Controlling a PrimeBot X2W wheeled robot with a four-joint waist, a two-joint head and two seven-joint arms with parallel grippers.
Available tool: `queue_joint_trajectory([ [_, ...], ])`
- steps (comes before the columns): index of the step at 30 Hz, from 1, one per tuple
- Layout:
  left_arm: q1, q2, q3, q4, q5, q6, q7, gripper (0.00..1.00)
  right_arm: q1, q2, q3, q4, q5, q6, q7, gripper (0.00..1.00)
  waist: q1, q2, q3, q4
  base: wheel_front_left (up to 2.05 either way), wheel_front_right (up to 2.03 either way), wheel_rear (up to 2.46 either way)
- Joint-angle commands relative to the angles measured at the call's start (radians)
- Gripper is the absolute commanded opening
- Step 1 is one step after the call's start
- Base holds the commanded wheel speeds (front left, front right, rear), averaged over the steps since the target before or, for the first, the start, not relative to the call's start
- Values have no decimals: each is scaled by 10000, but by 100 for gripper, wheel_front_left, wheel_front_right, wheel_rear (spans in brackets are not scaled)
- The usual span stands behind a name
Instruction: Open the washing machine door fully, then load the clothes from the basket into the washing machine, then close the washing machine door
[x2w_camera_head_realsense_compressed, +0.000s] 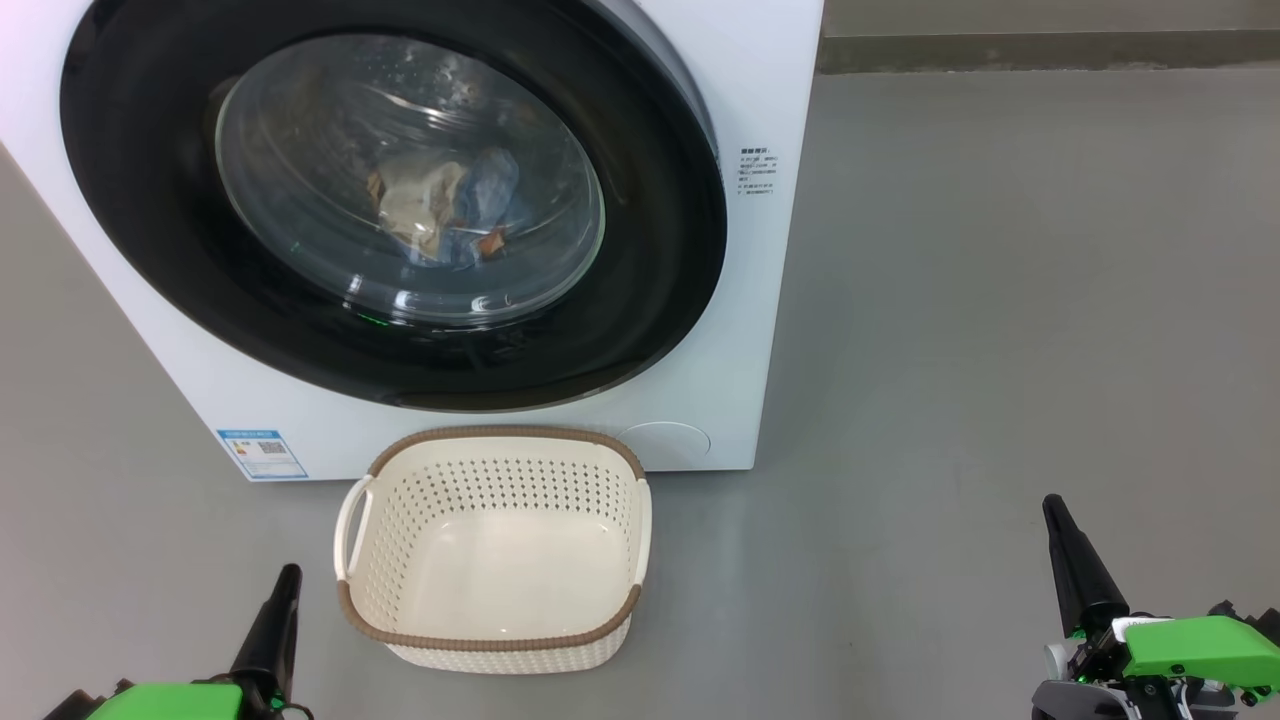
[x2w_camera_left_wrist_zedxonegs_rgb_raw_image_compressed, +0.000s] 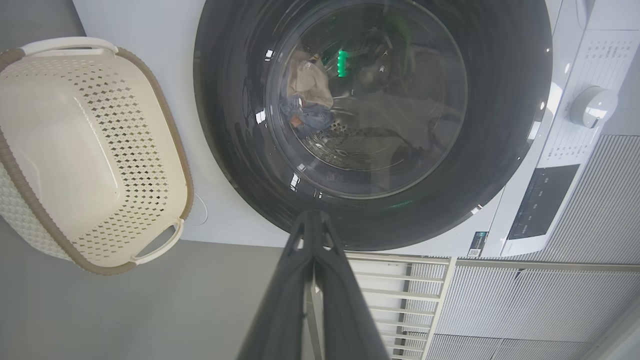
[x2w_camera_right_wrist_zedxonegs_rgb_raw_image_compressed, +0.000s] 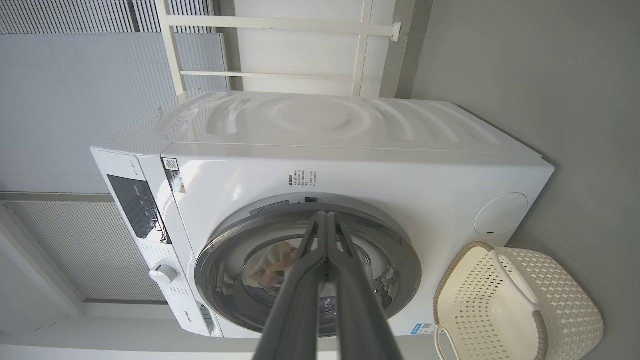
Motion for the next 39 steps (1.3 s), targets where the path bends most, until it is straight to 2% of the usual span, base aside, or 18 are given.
queue_joint_trajectory([
  [1,-414,129,357,-263,-79,-27,54,0,-140,-31,223,-303,197,16,80,0,0,0,0,0,0,0,0],
  [39,-415,122,368,-263,-70,-27,63,0,-140,-31,224,-303,199,16,79,0,0,0,0,0,0,0,0],
])
